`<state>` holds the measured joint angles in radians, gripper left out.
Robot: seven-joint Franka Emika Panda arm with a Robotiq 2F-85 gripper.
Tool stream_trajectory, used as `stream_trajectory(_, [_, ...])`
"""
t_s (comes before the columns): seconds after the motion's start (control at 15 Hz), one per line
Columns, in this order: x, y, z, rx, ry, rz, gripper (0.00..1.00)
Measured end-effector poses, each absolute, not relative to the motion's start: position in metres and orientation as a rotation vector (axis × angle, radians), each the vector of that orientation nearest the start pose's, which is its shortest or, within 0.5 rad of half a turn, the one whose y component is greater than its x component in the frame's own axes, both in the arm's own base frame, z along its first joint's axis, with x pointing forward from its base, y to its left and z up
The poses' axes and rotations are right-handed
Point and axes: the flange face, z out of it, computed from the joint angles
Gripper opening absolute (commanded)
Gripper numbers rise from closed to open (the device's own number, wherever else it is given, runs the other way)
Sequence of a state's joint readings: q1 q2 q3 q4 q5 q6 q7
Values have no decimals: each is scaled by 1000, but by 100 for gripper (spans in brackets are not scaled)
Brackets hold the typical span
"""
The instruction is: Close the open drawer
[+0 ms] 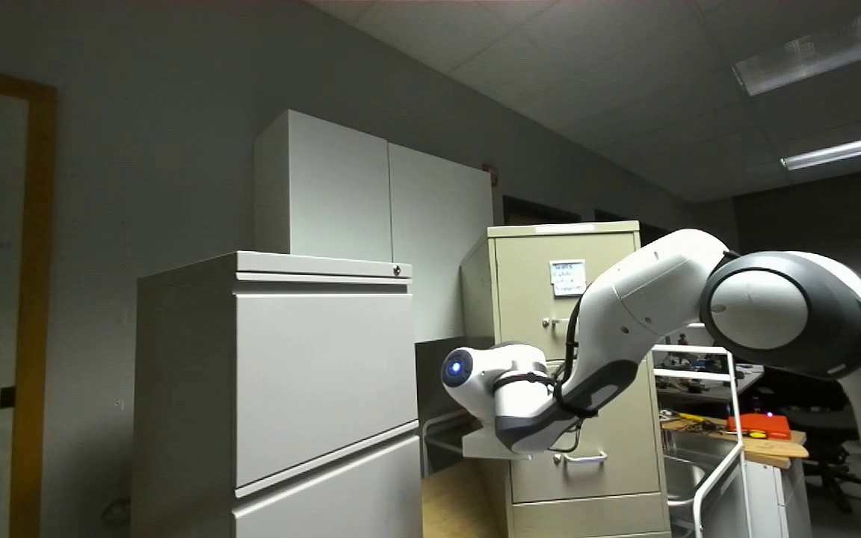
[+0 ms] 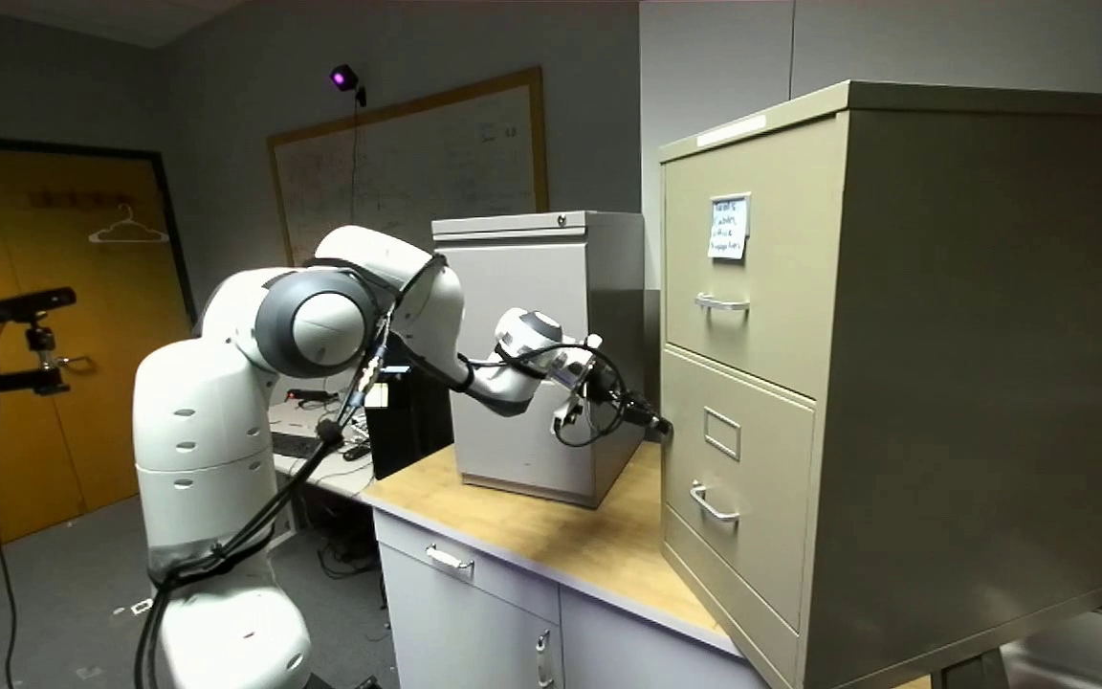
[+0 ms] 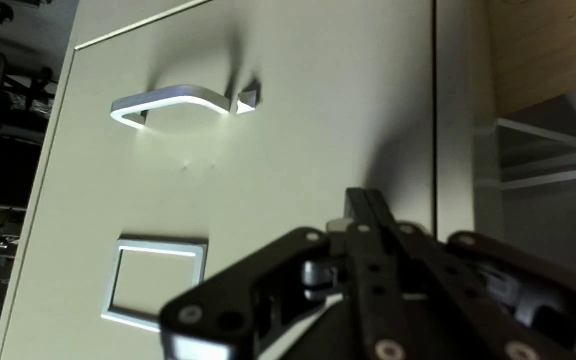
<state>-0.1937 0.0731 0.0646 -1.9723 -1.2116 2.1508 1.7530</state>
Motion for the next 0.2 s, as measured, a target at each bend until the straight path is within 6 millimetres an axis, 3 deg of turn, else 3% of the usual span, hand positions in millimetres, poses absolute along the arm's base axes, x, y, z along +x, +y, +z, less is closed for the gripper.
stream_trajectory(0.2, [586, -117, 466, 1886, -1340, 1040, 0])
